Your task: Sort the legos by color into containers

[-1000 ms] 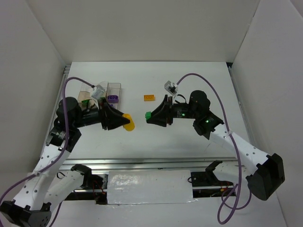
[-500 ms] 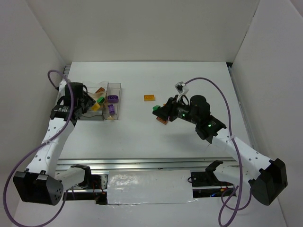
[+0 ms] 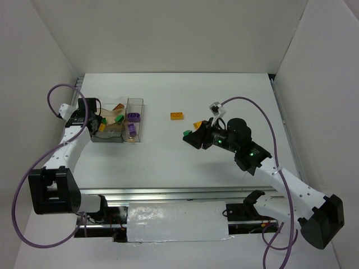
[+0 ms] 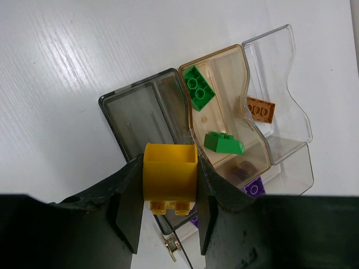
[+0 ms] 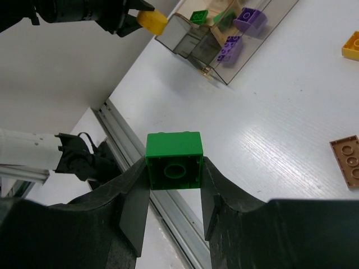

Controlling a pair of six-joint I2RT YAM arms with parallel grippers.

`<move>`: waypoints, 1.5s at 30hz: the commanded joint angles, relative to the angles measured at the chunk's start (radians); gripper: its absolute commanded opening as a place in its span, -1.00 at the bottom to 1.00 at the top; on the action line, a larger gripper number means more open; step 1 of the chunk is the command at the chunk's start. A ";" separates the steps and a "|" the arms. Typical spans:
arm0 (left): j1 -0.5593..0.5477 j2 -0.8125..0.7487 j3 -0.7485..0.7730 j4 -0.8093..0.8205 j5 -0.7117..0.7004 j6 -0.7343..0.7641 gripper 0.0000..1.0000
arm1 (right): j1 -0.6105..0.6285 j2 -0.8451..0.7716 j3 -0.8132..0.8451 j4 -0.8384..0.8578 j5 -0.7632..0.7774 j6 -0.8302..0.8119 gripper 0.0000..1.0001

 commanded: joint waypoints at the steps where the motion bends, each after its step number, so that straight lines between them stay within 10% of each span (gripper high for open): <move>1: 0.013 0.028 -0.001 0.049 -0.030 -0.030 -0.89 | 0.008 -0.012 0.005 -0.014 0.015 -0.020 -1.00; 7: 0.042 0.125 -0.023 0.141 0.058 0.011 -0.63 | 0.008 0.002 0.008 -0.014 0.000 -0.021 -1.00; 11: 0.050 0.172 -0.012 0.166 0.099 0.027 0.16 | 0.008 0.010 0.011 -0.014 -0.002 -0.027 -1.00; 18: 0.050 0.140 -0.012 0.177 0.122 0.050 0.99 | 0.008 0.036 0.016 -0.014 -0.009 -0.026 -1.00; 24: -0.010 0.063 0.003 0.175 0.296 0.163 0.99 | 0.008 0.067 0.002 0.046 -0.193 -0.064 -0.96; 30: -0.169 -0.075 -0.112 0.605 1.086 0.362 0.91 | 0.008 0.067 -0.021 0.161 -0.487 -0.096 -0.94; 45: -0.665 -0.360 -0.211 0.709 1.214 0.588 0.69 | 0.036 0.077 0.004 0.243 -0.582 -0.034 -0.88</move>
